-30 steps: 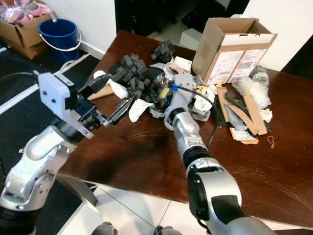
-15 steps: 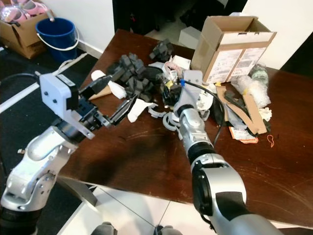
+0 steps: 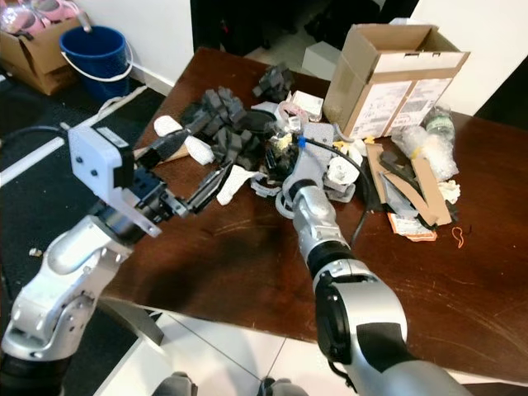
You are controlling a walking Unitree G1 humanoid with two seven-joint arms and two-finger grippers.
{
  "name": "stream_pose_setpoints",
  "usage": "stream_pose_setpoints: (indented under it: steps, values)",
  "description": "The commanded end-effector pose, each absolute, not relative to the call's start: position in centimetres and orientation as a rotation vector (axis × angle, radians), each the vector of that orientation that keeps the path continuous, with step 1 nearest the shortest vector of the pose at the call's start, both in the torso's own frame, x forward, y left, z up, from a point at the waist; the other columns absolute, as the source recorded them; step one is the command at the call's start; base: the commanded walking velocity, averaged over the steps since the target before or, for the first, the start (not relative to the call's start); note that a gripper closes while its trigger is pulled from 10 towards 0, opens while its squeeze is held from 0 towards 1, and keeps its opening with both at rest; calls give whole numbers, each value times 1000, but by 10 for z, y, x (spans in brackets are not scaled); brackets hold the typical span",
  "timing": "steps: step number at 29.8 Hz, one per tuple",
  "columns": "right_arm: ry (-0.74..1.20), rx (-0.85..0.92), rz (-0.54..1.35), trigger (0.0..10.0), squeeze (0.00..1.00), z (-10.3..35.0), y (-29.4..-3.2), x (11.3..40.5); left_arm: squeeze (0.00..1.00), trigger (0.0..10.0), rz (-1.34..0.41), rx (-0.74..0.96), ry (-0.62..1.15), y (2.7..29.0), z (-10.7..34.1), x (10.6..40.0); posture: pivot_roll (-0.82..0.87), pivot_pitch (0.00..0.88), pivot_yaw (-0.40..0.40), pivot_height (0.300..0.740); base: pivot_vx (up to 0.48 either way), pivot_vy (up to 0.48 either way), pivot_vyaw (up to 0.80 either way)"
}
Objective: Picking trash to rubbish bin
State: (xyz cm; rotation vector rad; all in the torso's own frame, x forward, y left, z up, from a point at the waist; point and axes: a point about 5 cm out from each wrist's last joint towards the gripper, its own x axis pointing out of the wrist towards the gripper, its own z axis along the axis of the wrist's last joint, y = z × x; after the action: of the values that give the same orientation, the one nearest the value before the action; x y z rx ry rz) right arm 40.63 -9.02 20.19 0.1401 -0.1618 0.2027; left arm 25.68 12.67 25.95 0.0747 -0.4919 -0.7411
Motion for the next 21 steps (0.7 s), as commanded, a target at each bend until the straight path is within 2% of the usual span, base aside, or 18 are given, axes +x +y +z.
stream_pose_setpoints:
  steps: [1,8,17,21]
  values:
    - [-211,81,191,10000,0,212,-96,408,0,10000,-759,60,-478,120,255,252,331,235,-175,740,0,0,0]
    - [-306,-52,242,10000,0,237,-88,410,0,10000,-751,45,-456,120,250,248,327,270,-188,740,0,0,0]
    - [-297,-91,266,10000,0,239,-79,410,0,10000,-723,43,-441,121,249,239,342,327,-208,740,0,0,0]
    - [-310,-86,242,10000,0,248,-82,413,0,10000,-675,49,-435,131,251,231,360,354,-208,740,0,0,0]
